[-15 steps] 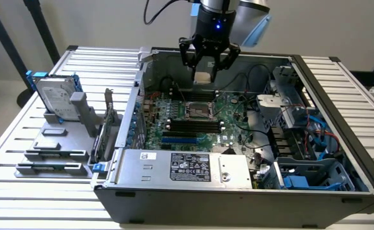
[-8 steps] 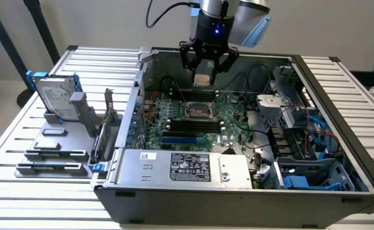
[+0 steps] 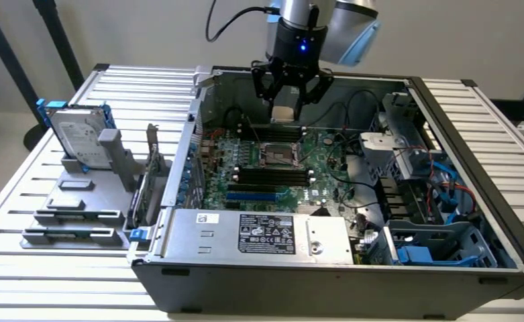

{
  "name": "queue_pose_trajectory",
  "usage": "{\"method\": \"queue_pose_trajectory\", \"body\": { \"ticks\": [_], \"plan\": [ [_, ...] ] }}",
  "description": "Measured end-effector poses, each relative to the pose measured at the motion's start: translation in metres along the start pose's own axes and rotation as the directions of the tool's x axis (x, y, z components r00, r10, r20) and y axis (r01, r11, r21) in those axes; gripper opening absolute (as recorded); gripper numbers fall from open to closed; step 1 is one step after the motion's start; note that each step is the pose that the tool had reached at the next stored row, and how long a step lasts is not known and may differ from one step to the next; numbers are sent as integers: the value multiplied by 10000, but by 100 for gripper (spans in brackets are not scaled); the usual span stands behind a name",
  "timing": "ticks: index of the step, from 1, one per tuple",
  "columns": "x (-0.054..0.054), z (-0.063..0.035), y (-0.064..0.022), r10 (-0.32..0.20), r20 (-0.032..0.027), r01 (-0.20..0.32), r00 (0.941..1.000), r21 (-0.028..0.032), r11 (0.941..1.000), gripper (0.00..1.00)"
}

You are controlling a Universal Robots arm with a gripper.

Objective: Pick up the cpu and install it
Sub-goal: 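Pick up the cpu and move it towards the insertion slot, then place the cpu into insertion slot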

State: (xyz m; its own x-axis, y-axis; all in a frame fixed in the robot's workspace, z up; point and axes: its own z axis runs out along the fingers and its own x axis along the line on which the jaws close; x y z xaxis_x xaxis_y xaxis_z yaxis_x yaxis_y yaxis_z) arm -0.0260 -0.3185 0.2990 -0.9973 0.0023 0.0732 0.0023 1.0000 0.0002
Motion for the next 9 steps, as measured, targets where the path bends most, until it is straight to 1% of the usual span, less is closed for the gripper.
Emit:
{"method": "queue_pose_trajectory", "body": {
  "ticks": [9],
  "plan": [
    [0,0,0,0,1,0,10000,0,10000,55]
  ]
}}
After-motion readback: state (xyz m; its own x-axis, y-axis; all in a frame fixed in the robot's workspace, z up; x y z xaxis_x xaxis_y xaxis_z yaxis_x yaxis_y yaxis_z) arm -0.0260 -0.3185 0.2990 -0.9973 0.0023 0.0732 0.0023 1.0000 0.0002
